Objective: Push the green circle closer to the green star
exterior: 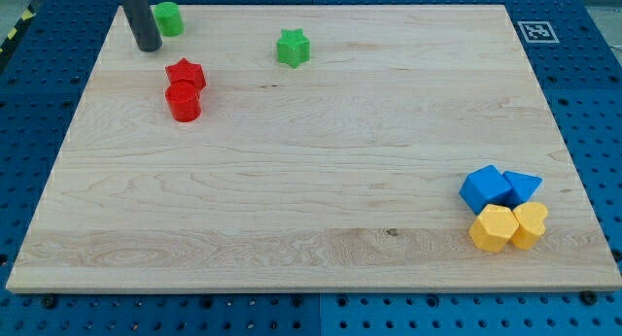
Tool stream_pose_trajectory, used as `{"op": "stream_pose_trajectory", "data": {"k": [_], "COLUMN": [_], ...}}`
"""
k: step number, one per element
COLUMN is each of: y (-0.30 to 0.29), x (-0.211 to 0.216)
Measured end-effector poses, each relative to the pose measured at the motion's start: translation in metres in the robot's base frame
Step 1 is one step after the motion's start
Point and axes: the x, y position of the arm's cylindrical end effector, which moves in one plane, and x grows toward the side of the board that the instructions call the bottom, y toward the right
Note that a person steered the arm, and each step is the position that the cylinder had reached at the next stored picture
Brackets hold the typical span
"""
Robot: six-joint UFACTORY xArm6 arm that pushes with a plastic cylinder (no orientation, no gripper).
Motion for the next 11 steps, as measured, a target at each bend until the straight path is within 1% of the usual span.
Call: {"op": "stream_pose_trajectory", "data": {"k": [2, 3, 4, 5, 6, 8, 9, 10, 11], "y": [-0.025, 0.000, 0.035, 0.048, 0.059, 0.079, 0.078, 0.078, 0.102], "x": [-0.042, -0.051, -0.048, -0.048, -0.063, -0.028, -0.013, -0.003, -0.002]}}
